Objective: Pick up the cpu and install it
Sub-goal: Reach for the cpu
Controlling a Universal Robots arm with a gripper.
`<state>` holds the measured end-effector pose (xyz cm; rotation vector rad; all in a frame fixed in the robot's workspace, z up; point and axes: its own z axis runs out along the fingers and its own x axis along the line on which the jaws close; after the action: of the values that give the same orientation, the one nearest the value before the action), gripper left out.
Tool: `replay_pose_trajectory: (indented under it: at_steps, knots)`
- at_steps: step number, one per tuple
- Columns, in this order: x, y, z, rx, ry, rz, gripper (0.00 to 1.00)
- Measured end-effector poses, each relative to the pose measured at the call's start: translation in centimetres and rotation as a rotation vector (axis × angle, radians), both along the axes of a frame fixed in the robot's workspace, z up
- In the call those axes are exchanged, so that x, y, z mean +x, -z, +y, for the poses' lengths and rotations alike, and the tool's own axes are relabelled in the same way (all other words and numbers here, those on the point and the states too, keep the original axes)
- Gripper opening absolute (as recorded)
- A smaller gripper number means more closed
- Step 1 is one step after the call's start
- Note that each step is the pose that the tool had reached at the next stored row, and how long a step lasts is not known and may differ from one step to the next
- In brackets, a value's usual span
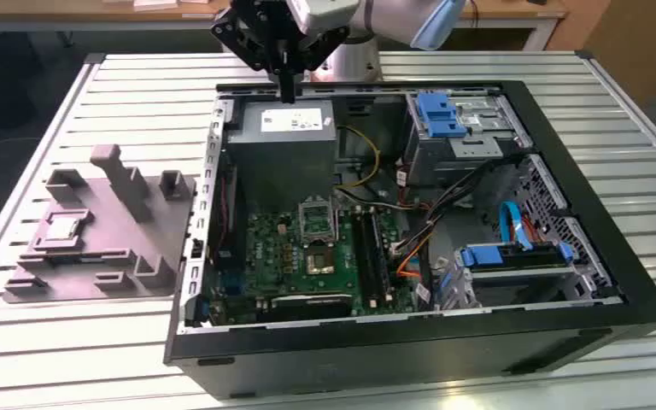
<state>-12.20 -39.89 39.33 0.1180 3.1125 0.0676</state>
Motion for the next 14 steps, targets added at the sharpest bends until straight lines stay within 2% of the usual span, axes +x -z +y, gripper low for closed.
replay_pose_trajectory:
  at_steps: [14]
  knots:
    - [-0.50,0.00,0.00,0.0000,0.000,0.0000,0.11]
